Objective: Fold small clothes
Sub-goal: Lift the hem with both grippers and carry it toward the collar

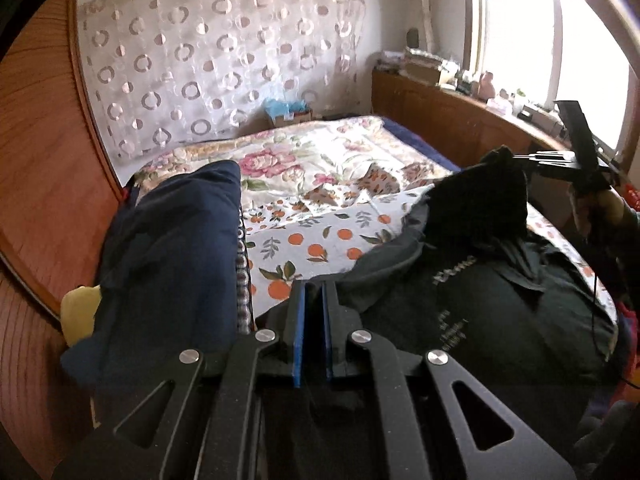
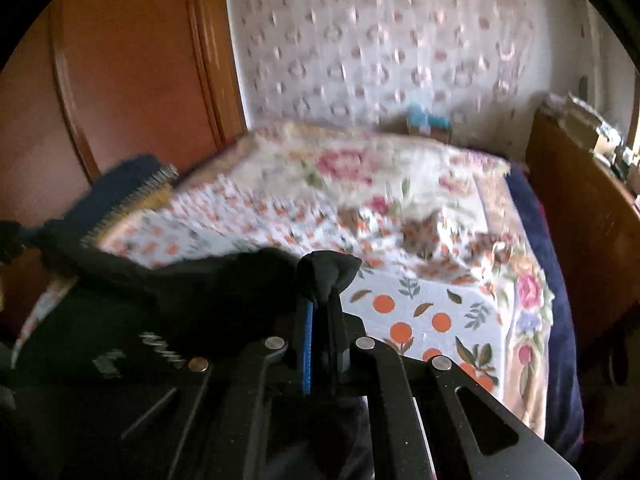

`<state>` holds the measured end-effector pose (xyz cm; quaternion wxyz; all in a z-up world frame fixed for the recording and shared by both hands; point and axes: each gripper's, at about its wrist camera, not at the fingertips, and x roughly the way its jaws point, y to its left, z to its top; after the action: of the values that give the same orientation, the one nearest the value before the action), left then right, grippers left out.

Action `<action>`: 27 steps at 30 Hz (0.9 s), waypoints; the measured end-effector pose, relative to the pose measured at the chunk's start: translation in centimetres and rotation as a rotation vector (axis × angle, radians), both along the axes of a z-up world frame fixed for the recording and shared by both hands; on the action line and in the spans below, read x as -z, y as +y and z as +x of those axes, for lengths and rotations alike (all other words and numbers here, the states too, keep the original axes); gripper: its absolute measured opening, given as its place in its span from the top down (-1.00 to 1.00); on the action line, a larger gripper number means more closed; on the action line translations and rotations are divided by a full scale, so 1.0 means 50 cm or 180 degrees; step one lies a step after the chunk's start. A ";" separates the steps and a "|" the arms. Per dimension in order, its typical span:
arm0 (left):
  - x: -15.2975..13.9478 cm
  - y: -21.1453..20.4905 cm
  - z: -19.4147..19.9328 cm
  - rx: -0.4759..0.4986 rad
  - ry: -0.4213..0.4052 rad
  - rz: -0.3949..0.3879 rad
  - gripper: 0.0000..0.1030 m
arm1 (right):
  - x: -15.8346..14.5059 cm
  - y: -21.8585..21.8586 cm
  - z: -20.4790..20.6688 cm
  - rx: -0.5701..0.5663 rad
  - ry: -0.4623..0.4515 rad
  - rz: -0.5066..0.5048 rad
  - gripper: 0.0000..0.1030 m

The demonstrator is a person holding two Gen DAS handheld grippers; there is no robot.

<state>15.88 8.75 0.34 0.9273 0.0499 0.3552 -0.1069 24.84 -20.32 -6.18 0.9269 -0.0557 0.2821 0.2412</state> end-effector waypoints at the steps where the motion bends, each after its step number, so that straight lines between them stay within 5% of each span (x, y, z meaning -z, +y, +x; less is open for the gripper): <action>1: -0.004 -0.001 -0.017 0.0012 -0.0028 -0.0013 0.84 | -0.011 -0.012 -0.030 0.0016 -0.0076 0.0018 0.90; 11: -0.019 0.010 -0.203 0.0061 -0.0218 -0.0068 0.84 | 0.001 -0.135 -0.307 0.0015 -0.0294 0.0153 0.90; 17: -0.014 0.051 -0.324 -0.0091 -0.0326 -0.0341 0.84 | 0.036 -0.190 -0.445 -0.0008 -0.0191 0.0169 0.90; 27: -0.005 0.073 -0.417 -0.0206 -0.0359 -0.0535 0.84 | -0.022 -0.206 -0.524 -0.0066 -0.0119 -0.0007 0.90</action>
<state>-4.99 12.39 0.59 0.9497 -0.0336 0.2937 -0.1034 -1.39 -30.64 -5.06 0.9294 -0.0641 0.2644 0.2494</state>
